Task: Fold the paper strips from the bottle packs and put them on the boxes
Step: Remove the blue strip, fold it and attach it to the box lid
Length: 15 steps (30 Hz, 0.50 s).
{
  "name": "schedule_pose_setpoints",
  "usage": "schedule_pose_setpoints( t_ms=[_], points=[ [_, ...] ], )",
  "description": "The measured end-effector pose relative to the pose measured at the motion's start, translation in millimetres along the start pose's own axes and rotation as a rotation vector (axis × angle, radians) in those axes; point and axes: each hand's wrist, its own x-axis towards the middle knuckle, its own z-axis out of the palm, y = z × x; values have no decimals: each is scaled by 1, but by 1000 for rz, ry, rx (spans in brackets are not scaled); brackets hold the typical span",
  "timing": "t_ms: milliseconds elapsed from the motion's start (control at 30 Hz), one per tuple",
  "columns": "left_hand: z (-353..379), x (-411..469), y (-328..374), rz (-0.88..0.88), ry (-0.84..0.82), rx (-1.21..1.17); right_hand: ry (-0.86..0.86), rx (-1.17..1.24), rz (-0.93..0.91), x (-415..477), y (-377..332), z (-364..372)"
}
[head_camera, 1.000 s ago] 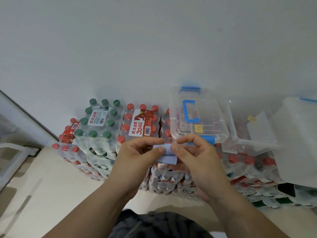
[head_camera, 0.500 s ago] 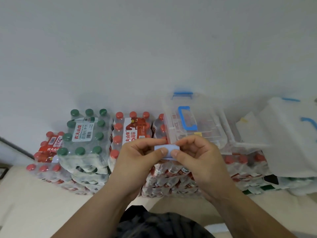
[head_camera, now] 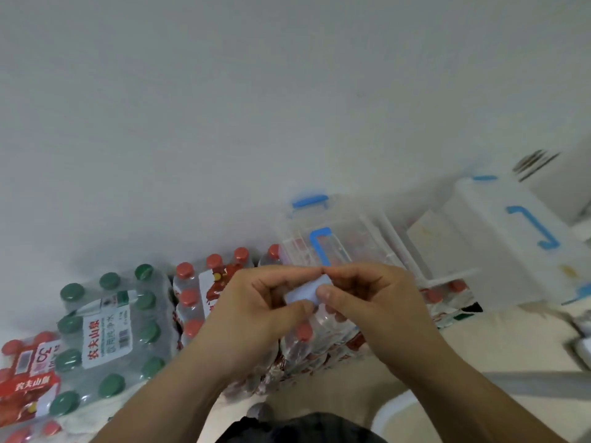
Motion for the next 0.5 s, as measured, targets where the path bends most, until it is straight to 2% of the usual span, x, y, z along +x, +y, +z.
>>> schedule_pose_setpoints(
  t_ms=[100, 267, 500],
  points=[
    [-4, 21, 4, 17, -43, 32, 129, 35, 39, 6, -1, 0],
    [18, 47, 2, 23, -108, -85, 368, 59, 11, 3, 1, -7],
    [67, 83, -7, 12, -215, -83, 541, 91, 50, -11, 8, -43]
  ],
)
